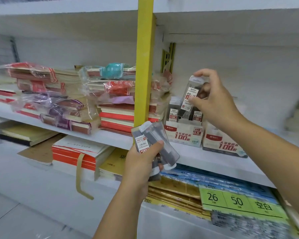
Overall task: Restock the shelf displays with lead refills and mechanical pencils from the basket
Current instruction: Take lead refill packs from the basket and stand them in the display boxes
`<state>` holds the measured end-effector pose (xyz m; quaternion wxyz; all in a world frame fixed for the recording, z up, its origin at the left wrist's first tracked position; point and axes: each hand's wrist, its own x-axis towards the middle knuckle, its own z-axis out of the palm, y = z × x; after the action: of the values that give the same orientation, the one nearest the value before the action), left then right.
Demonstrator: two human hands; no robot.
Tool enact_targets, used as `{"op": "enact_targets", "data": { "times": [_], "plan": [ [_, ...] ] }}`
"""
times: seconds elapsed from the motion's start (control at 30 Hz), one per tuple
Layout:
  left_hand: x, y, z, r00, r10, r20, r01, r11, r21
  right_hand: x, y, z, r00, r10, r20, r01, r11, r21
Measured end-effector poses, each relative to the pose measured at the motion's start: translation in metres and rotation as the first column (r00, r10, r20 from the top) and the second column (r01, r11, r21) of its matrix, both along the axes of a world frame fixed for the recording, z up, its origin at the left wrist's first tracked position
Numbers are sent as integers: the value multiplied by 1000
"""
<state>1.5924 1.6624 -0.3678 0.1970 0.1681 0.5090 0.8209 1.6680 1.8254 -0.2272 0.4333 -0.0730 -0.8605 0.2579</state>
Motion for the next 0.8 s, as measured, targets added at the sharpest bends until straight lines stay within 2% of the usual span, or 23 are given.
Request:
{"op": "enact_targets", "data": {
  "times": [0.2,0.37,0.5,0.57,0.63,0.73,0.8],
  "plan": [
    [-9,4,2,999,38,28,-38,999,-19,-39,10,-7,995,-64,83,48,983,179],
    [-8,4,3,999,10,35,-9,999,-33,-52,20,-18,959,-183,219,102,937,335],
    [-7,2,1,999,-31,9,31,999,-36,-45,19,-20,938,-244,245,155,930,332],
    [-4,1,0,999,-53,0,53,998,-27,-28,9,-23,961,-219,170,163,942,293],
    [0,-1,0,997,-75,-11,75,997,-24,-3,-7,-36,986,-94,135,72,985,157],
    [10,-1,0,994,-105,-6,105,994,-12,36,-32,-71,965,140,223,-124,989,-84],
    [19,0,0,990,-139,-14,139,990,-23,53,-41,-97,940,213,268,-177,973,-151]
  ]
}}
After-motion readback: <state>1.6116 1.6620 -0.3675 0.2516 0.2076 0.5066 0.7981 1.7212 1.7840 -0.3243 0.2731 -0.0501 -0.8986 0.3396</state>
